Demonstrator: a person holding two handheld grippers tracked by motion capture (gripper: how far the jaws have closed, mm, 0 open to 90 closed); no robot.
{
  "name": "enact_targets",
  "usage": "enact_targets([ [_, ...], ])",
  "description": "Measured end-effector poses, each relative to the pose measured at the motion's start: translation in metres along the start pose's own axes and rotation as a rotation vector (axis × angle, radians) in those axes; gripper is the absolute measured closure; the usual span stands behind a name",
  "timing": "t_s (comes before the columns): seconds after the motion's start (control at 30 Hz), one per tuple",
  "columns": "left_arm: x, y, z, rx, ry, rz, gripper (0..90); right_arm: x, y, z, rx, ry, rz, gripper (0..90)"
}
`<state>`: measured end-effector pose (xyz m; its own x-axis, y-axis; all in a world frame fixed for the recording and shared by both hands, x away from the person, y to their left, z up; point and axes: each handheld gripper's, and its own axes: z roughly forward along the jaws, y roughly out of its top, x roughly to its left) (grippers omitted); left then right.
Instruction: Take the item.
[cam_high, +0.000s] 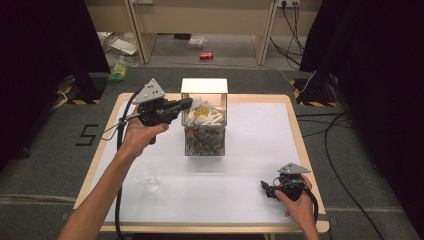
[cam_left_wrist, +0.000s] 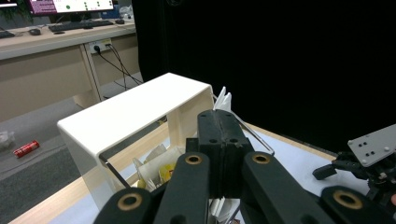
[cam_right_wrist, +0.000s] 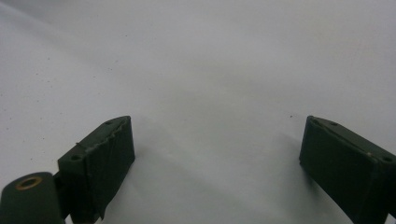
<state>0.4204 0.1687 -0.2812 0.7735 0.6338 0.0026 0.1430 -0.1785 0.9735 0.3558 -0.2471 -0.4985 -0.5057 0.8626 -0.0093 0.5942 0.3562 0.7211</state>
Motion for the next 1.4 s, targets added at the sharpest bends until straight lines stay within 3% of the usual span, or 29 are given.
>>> enact_targets([
  [0.97,0.0,0.006,-0.036,-0.041,-0.033,-0.004,89.4,0.0,0.0,0.0,0.0,0.0,0.0,10.8],
  [1.4,-0.001,0.002,-0.059,-0.063,-0.044,-0.004,89.4,0.0,0.0,0.0,0.0,-0.001,0.0,10.8],
])
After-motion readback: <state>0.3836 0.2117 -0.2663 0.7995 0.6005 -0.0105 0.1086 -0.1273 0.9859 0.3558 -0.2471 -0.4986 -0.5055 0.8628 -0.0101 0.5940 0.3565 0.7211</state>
